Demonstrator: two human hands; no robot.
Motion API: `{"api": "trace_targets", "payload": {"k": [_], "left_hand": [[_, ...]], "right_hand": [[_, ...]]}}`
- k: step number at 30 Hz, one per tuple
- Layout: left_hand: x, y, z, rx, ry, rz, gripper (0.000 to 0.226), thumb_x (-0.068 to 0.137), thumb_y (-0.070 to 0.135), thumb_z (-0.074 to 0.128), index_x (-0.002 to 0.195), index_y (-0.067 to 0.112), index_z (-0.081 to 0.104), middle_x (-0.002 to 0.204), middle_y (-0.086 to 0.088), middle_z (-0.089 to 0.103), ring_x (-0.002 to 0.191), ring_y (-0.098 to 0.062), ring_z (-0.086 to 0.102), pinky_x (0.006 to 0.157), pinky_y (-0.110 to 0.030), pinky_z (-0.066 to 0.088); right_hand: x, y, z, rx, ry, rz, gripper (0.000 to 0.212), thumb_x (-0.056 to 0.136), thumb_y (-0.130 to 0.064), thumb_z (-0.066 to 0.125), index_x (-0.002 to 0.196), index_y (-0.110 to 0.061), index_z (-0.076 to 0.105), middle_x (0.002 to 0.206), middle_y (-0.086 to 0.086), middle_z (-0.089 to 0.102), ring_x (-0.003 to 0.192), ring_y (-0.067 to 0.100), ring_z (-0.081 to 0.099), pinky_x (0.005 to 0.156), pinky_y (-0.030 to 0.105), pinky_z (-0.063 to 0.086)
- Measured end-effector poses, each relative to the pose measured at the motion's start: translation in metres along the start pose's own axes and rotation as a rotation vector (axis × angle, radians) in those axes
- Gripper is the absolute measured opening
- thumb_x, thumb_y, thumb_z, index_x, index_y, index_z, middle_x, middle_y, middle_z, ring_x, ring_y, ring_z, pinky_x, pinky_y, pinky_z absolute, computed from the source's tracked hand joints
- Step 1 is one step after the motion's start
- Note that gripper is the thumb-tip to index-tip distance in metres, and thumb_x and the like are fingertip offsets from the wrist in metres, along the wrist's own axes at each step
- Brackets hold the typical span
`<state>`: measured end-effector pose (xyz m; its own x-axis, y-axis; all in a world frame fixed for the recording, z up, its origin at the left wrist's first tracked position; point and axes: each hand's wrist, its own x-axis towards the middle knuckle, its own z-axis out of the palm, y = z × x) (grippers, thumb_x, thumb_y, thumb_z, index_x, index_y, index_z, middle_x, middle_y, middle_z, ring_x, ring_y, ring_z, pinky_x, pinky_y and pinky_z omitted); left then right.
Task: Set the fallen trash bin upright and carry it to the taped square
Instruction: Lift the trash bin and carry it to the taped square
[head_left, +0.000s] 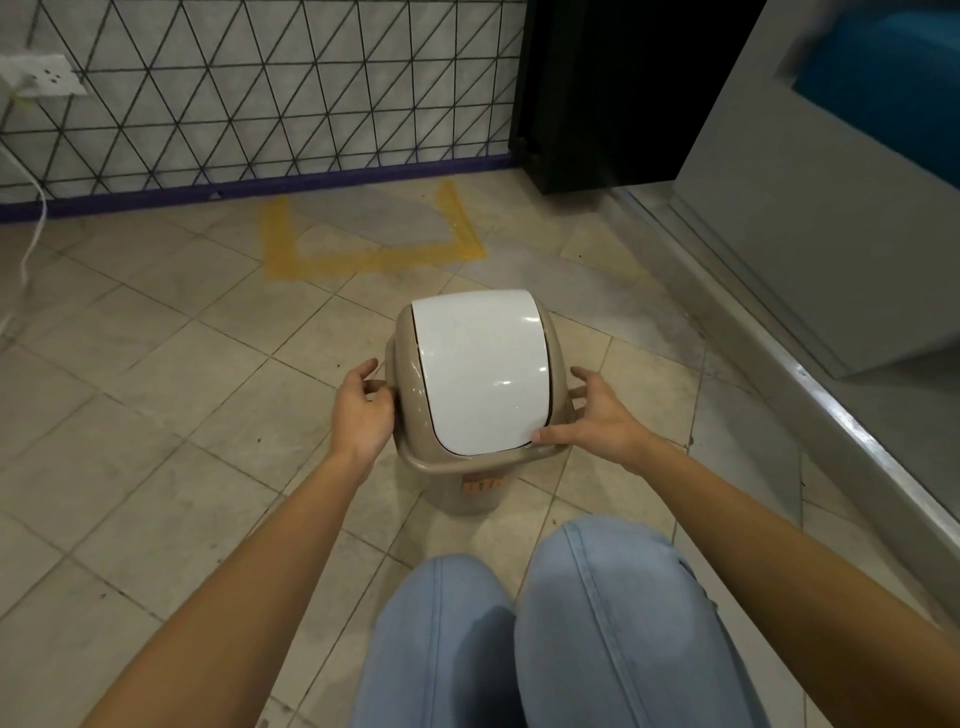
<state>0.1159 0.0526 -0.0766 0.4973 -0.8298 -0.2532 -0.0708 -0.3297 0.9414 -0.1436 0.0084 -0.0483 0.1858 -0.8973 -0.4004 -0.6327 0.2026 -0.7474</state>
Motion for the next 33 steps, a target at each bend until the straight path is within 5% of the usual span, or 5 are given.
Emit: {"api": "trace_targets", "payload": {"k": [3, 8, 13, 33], "left_hand": [[-0.009, 0.002, -0.001, -0.038, 0.073, 0.087, 0.042, 0.091, 0.012, 0.047, 0.132, 0.02, 0.049, 0.101, 0.003, 0.058, 0.082, -0.003, 0.056, 0.067, -0.013, 0.042], [-0.038, -0.005, -0.003, -0.024, 0.015, 0.287, 0.046, 0.086, 0.022, 0.062, 0.131, 0.023, 0.05, 0.111, 0.007, 0.062, 0.094, 0.013, 0.056, 0.076, -0.004, 0.043], [-0.044, -0.015, -0.007, 0.359, -0.176, 0.447, 0.113, 0.061, 0.043, 0.084, 0.15, 0.022, 0.018, 0.15, 0.001, 0.035, 0.135, -0.016, 0.036, 0.108, -0.038, 0.037], [0.021, 0.011, 0.004, 0.324, -0.146, 0.344, 0.122, 0.054, 0.033, 0.09, 0.15, 0.026, 0.015, 0.151, 0.004, 0.036, 0.139, -0.014, 0.033, 0.109, -0.045, 0.036]], "right_hand": [[-0.004, -0.003, 0.003, -0.221, 0.044, -0.207, 0.134, 0.044, -0.039, 0.091, 0.147, -0.027, 0.006, 0.149, 0.002, 0.023, 0.137, 0.02, 0.026, 0.112, 0.04, 0.03], [-0.007, 0.0, 0.011, -0.212, 0.072, -0.292, 0.135, 0.041, -0.033, 0.093, 0.146, -0.031, 0.007, 0.145, 0.0, 0.027, 0.134, 0.02, 0.031, 0.111, 0.041, 0.033], [0.001, -0.006, 0.013, -0.177, 0.078, -0.289, 0.135, 0.044, -0.024, 0.093, 0.147, -0.028, 0.006, 0.146, 0.002, 0.027, 0.135, 0.02, 0.03, 0.112, 0.04, 0.032], [0.068, -0.039, 0.009, -0.046, 0.025, -0.321, 0.127, 0.051, -0.014, 0.09, 0.148, -0.028, 0.009, 0.145, 0.0, 0.031, 0.136, 0.018, 0.03, 0.111, 0.042, 0.033]]}}
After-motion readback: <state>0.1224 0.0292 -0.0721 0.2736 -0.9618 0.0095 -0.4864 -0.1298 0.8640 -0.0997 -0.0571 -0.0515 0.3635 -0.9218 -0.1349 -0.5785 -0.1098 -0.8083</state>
